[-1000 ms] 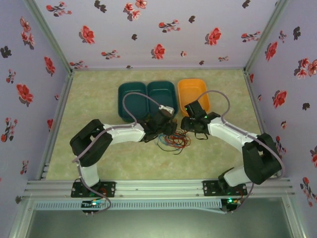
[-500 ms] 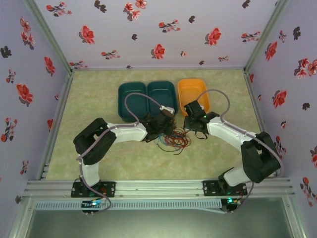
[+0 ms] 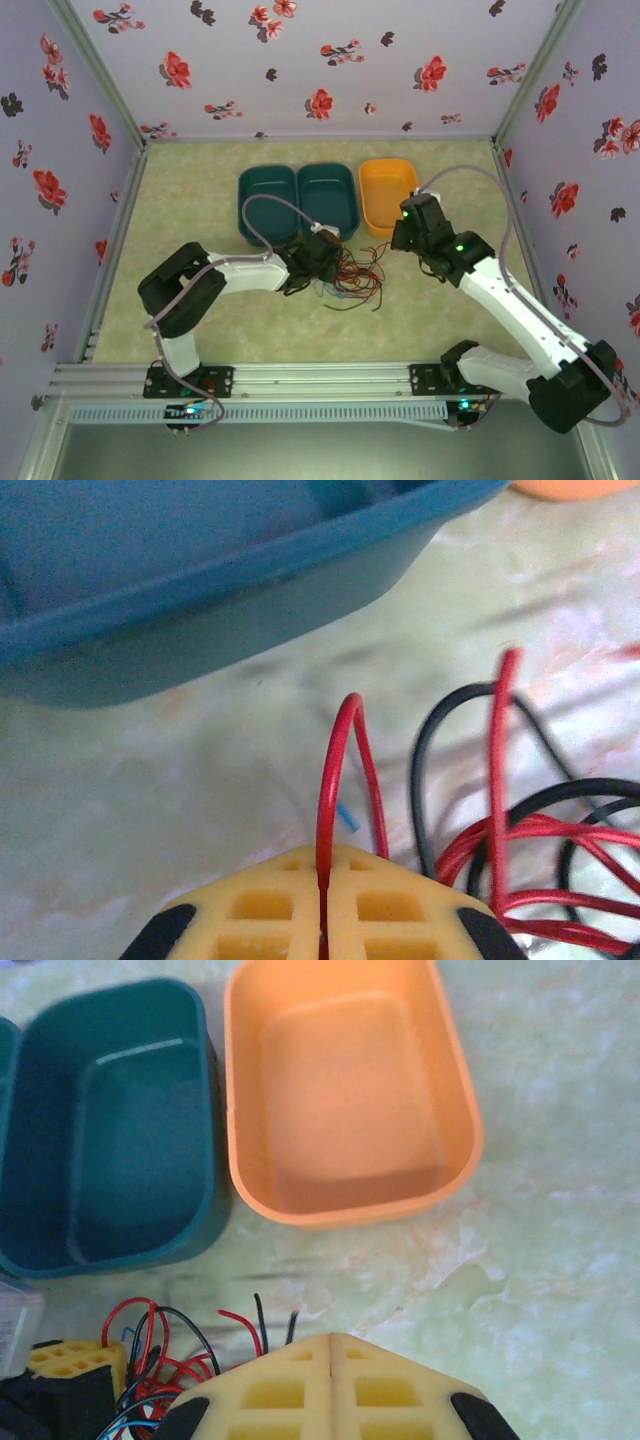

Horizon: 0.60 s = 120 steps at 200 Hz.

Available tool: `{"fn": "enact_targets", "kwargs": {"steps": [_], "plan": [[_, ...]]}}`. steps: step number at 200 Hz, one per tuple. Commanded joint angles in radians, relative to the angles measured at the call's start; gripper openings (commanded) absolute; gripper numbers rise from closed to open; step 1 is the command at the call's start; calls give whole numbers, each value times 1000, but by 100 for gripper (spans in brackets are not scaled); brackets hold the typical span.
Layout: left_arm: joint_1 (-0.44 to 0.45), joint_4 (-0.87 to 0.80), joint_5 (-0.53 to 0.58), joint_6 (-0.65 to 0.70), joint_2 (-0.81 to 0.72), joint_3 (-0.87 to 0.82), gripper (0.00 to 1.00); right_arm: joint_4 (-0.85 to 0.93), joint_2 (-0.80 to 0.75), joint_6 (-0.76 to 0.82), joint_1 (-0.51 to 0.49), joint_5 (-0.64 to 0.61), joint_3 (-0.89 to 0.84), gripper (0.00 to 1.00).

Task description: Untangle the cables

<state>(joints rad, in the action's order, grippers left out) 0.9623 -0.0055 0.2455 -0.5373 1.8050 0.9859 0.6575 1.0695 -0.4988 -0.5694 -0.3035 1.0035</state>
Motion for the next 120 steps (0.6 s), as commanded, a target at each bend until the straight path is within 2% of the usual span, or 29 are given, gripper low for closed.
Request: {"fn": "enact_targets", "kwargs": {"steps": [1,19,71,120], "plan": [[0,-79,45,-28,-36,-45,4,104,-35,58,-10,-64,85,0],[0,-83,49,-30,-50,-68,0,126,-55,81,-15,-65,141,0],[0,-128,70,-35,-83,-110,0,169,-49,175,-15,-147,318,0],[1,-161,72,-50,-116,-149,0,186,2,246,-15,-169,493,0]]}}
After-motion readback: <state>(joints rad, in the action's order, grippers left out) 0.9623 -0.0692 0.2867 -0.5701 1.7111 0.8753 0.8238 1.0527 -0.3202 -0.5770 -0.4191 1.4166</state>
